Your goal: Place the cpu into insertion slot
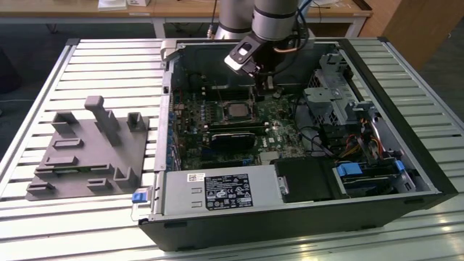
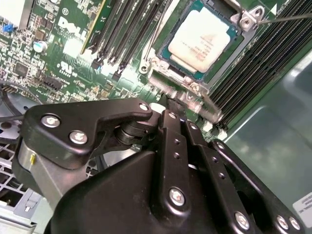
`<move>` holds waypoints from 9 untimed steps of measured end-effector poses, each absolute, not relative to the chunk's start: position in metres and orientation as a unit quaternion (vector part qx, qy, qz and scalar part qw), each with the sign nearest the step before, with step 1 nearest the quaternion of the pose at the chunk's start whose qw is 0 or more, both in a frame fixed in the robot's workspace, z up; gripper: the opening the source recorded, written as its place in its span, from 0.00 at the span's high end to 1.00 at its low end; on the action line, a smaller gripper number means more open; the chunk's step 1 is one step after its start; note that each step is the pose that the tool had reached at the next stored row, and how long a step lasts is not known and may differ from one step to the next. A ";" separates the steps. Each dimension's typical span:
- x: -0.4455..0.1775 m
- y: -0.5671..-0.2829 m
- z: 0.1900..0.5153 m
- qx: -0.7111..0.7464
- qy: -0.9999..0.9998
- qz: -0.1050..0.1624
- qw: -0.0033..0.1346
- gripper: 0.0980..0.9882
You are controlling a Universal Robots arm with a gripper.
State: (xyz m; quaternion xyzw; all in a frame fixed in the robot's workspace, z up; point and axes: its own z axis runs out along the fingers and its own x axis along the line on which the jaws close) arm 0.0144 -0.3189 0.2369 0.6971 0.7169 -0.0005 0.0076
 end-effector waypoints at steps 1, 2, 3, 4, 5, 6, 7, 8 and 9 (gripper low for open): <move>0.013 -0.319 0.237 0.697 0.717 -0.001 0.008 0.99; 0.012 -0.319 0.237 0.697 0.717 -0.001 0.008 0.99; 0.011 -0.319 0.236 0.697 0.717 -0.001 0.008 0.99; 0.011 -0.319 0.236 0.697 0.717 0.000 0.008 0.99; 0.010 -0.319 0.236 0.697 0.717 0.000 0.008 0.99; 0.009 -0.319 0.235 0.697 0.717 0.000 0.008 0.99; 0.009 -0.319 0.235 0.697 0.717 -0.001 0.008 0.99; 0.009 -0.319 0.234 0.697 0.717 -0.001 0.008 0.99; 0.009 -0.319 0.233 0.697 0.717 0.000 0.008 0.99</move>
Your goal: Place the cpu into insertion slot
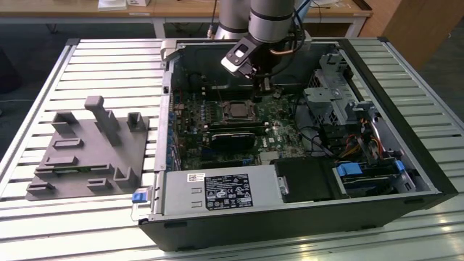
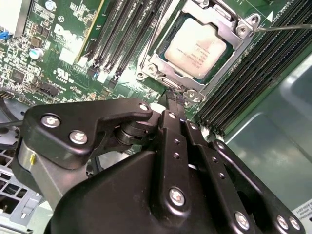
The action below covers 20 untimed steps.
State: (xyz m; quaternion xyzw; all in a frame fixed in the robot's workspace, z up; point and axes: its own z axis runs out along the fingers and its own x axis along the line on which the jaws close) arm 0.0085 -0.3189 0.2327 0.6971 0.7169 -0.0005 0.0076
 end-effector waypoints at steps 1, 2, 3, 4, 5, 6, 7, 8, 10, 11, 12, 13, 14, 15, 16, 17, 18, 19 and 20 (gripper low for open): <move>0.008 -0.319 0.232 0.697 0.717 0.000 0.008 0.99; 0.007 -0.319 0.231 0.697 0.717 -0.001 0.008 0.99; 0.006 -0.319 0.230 0.697 0.717 0.000 0.008 0.99; 0.004 -0.319 0.230 0.697 0.717 -0.001 0.008 0.99; 0.002 -0.319 0.230 0.697 0.717 -0.001 0.008 0.99; 0.000 -0.319 0.229 0.697 0.717 -0.001 0.008 0.99; -0.001 -0.319 0.229 0.697 0.717 -0.001 0.008 0.99; -0.002 -0.319 0.229 0.697 0.717 -0.001 0.008 0.99; -0.003 -0.319 0.229 0.697 0.717 -0.001 0.008 0.99; -0.003 -0.319 0.229 0.697 0.717 -0.001 0.008 0.99; -0.005 -0.319 0.229 0.697 0.717 0.000 0.008 0.99; -0.006 -0.319 0.228 0.697 0.717 0.000 0.008 0.99; -0.008 -0.319 0.227 0.697 0.717 0.000 0.008 0.99; -0.011 -0.319 0.227 0.697 0.717 -0.001 0.008 0.99; -0.013 -0.319 0.226 0.697 0.717 -0.001 0.008 0.99; -0.015 -0.319 0.225 0.697 0.717 -0.001 0.008 0.99; -0.017 -0.319 0.224 0.697 0.717 -0.001 0.008 0.99; -0.019 -0.319 0.222 0.697 0.717 -0.001 0.008 0.99; -0.020 -0.318 0.221 0.697 0.717 -0.001 0.008 0.99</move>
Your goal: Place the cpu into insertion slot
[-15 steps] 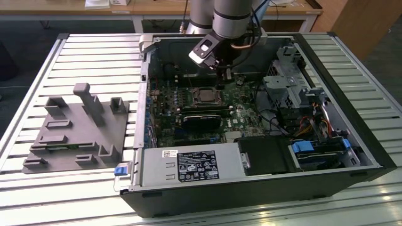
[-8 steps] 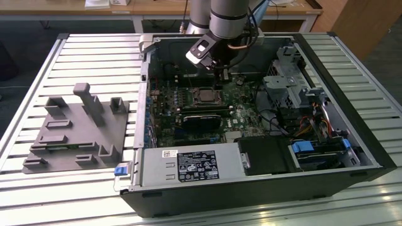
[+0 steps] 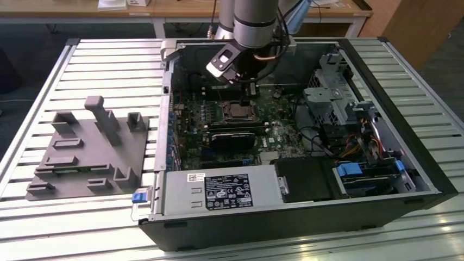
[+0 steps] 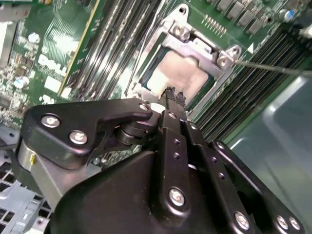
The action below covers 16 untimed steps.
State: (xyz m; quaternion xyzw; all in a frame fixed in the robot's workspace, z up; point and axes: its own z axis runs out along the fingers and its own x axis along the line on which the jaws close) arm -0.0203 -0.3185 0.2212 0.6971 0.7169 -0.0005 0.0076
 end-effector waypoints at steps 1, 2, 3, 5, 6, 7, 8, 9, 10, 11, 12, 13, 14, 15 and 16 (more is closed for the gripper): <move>-0.022 -0.318 0.220 0.697 0.717 0.000 0.008 0.99; -0.023 -0.318 0.219 0.697 0.717 -0.001 0.008 0.99; -0.025 -0.318 0.218 0.697 0.717 0.000 0.008 0.99; -0.030 -0.318 0.217 0.697 0.717 -0.001 0.008 0.99; -0.034 -0.318 0.217 0.697 0.717 -0.001 0.008 0.99; -0.037 -0.318 0.216 0.697 0.717 0.000 0.008 0.99; -0.039 -0.318 0.216 0.697 0.717 -0.001 0.008 0.99; -0.043 -0.318 0.214 0.697 0.717 0.000 0.008 0.99; -0.044 -0.318 0.214 0.697 0.717 -0.001 0.008 0.99; -0.045 -0.318 0.213 0.697 0.717 -0.001 0.008 0.99; -0.046 -0.318 0.212 0.697 0.717 -0.001 0.008 0.99; -0.046 -0.318 0.212 0.697 0.717 -0.001 0.008 0.99; -0.047 -0.318 0.211 0.697 0.717 -0.001 0.008 0.99; -0.047 -0.318 0.210 0.697 0.717 0.000 0.008 0.99; -0.047 -0.318 0.208 0.697 0.717 0.000 0.008 0.99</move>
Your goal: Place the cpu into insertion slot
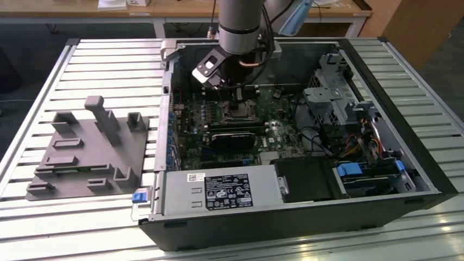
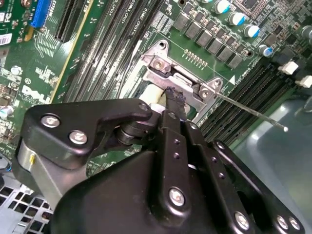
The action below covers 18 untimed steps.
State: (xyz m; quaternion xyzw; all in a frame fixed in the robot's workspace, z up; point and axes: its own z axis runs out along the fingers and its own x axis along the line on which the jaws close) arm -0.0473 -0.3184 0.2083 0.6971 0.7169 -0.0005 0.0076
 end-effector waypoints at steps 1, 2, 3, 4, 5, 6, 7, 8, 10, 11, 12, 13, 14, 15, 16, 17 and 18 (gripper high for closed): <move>-0.048 -0.318 0.207 0.697 0.717 -0.001 0.008 0.99; -0.048 -0.318 0.206 0.697 0.717 -0.001 0.008 0.99; -0.048 -0.318 0.205 0.697 0.717 -0.001 0.008 0.99; -0.049 -0.318 0.204 0.697 0.717 -0.001 0.008 0.99; -0.049 -0.318 0.203 0.697 0.717 -0.001 0.008 0.99; -0.049 -0.318 0.202 0.697 0.717 -0.001 0.008 0.99; -0.049 -0.318 0.202 0.697 0.717 -0.001 0.008 0.99; -0.049 -0.318 0.201 0.697 0.717 -0.001 0.008 0.99; -0.050 -0.318 0.200 0.697 0.717 -0.001 0.008 0.99; -0.050 -0.319 0.199 0.697 0.717 -0.001 0.008 0.99; -0.050 -0.318 0.199 0.697 0.717 -0.001 0.008 0.99; -0.050 -0.318 0.199 0.697 0.717 -0.001 0.008 0.99; -0.050 -0.318 0.199 0.697 0.717 -0.001 0.008 0.99; -0.049 -0.318 0.200 0.697 0.717 0.000 0.008 0.99; -0.049 -0.318 0.201 0.697 0.717 0.000 0.007 0.99; -0.049 -0.318 0.202 0.697 0.717 0.000 0.008 0.99; -0.049 -0.318 0.204 0.697 0.717 0.000 0.008 0.99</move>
